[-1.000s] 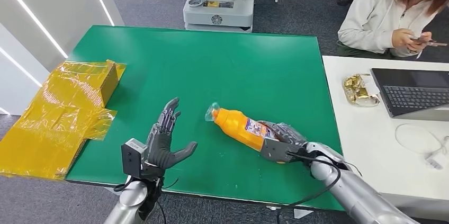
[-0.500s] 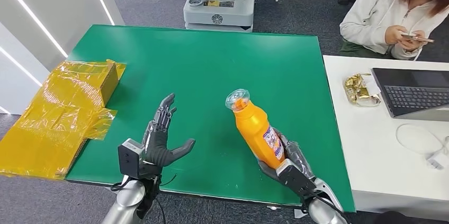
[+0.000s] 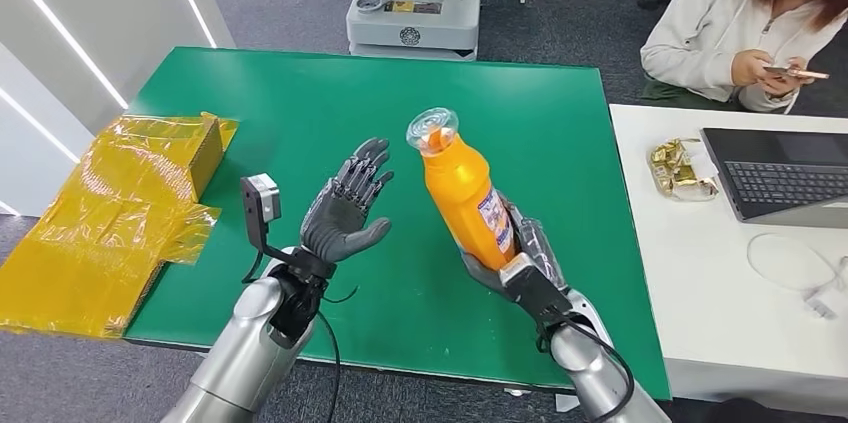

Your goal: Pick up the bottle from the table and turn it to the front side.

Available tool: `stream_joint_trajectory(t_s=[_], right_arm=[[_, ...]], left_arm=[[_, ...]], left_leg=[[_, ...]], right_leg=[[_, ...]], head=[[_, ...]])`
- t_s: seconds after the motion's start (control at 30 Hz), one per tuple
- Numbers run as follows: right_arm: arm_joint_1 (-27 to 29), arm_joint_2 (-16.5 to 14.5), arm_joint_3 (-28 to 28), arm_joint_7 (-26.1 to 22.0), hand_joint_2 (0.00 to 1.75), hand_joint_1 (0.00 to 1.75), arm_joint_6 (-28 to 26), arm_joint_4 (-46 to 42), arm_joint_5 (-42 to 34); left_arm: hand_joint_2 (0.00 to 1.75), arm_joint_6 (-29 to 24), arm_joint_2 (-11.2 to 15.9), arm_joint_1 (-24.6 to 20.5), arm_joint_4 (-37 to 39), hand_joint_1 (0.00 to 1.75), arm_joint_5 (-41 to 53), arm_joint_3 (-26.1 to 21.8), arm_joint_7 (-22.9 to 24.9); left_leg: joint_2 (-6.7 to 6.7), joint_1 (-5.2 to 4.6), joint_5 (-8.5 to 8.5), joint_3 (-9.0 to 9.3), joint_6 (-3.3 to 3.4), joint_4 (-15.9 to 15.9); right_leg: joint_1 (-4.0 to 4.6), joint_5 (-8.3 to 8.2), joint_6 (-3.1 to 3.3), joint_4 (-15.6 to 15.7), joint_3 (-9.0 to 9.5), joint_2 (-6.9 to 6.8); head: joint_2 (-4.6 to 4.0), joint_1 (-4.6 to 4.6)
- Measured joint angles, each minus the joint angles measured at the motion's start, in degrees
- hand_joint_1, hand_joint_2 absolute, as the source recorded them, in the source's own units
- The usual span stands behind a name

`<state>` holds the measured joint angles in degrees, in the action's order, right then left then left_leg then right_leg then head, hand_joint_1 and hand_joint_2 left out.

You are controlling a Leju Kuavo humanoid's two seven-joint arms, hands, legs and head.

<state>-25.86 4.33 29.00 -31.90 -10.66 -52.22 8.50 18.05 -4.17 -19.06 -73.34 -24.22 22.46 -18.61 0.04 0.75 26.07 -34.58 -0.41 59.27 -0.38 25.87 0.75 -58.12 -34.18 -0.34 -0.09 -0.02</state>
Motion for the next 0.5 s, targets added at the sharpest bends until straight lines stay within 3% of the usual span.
stream_joint_trajectory(t_s=[0.2, 0.5], right_arm=[[-4.5, -3.0, 1.7, 0.1, 1.75, 1.75, -0.3, 5.1, 1.7], [-8.9, -7.3, 5.9, 3.5, 1.75, 1.75, -2.4, 9.5, 6.8]], left_arm=[[1.75, -0.3, -0.2, -4.0, 3.0, 0.0, -0.3, 1.4, -0.1], [1.75, -5.8, -1.5, -8.6, 5.8, 0.0, 5.8, 2.7, -2.4]], left_leg=[[-0.01, 0.0, 0.0, -0.07, 0.0, 0.0], [0.0, 0.0, 0.0, -0.08, 0.0, 0.0]], right_leg=[[0.0, 0.0, 0.0, 0.0, -0.06, 0.0], [0.0, 0.0, 0.0, 0.0, -0.09, 0.01]], head=[[0.0, 0.0], [0.0, -0.01]])
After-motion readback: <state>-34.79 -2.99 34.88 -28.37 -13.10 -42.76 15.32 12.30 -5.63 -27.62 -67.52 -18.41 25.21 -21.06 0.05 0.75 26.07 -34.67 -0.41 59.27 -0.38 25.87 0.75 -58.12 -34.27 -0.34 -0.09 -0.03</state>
